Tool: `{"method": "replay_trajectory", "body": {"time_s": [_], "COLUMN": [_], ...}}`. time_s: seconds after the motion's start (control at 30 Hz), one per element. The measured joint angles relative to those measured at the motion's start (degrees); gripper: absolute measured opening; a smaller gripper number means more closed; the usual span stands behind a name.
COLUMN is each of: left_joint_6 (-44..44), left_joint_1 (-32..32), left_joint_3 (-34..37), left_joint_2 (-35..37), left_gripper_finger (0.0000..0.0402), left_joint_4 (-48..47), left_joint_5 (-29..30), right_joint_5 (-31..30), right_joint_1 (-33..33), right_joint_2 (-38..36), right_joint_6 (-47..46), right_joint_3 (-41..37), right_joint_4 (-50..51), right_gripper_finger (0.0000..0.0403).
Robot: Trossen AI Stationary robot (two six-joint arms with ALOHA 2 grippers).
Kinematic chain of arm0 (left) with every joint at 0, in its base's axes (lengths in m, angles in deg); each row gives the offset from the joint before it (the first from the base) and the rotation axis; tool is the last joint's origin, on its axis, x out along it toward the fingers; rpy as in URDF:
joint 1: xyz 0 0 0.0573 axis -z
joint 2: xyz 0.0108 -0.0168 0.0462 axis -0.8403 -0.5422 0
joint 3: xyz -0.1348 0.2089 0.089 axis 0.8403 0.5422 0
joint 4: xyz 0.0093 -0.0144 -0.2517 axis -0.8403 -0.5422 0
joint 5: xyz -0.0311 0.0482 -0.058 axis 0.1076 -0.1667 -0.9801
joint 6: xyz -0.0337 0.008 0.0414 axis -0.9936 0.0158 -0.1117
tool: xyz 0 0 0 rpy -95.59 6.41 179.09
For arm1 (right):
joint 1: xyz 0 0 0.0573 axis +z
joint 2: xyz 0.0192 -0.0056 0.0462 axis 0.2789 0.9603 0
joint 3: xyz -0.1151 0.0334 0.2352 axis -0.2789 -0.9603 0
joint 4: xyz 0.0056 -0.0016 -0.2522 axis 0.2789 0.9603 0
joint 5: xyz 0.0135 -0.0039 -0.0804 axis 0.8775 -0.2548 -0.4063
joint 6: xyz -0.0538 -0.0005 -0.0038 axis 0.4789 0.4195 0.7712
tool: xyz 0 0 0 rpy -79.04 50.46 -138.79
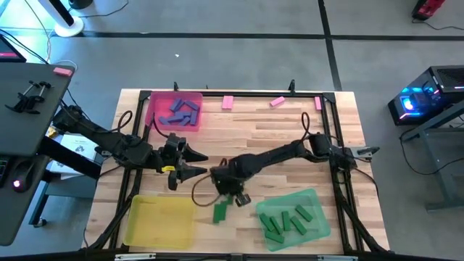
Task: Sort blocks
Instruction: Put the green block into the light green bin
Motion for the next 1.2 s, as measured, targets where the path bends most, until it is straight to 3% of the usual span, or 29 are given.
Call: {"method": "replay_trajectory", "body": {"time_s": [0.23,0.7,0.93,1.2], "left_joint_6": [0.09,1.00,1.22,2.03], "left_joint_1": [0.00,-0.01,0.00,0.00], "left_joint_3": [0.00,0.00,0.00,0.00], "left_joint_2": [0.02,0.04,0.04,0.04], "left_gripper_finger": [0.0240,0.0240,0.0240,0.0240], "left_joint_4": [0.00,-0.07,-0.53,-0.46], "left_joint_5": [-1.81,-3.48,-3.48,-3.51], "right_joint_5": [-0.23,-2.01,-0.80,-1.94], "right_joint_1": [-5.45,-7.83,-5.49,-5.08], "right_joint_2": [-0.11,-3.05,-11.12,-19.01], "right_joint_6": [-8.66,-5.26,-10.98,-31.53], "right_joint_3": [-0.06,-2.40,-15.88,-27.27], "right_joint_4": [8.20,19.13,10.41,-2.26], "right_gripper_finger": [0.0000,0.0000,0.0000,0.0000]}}
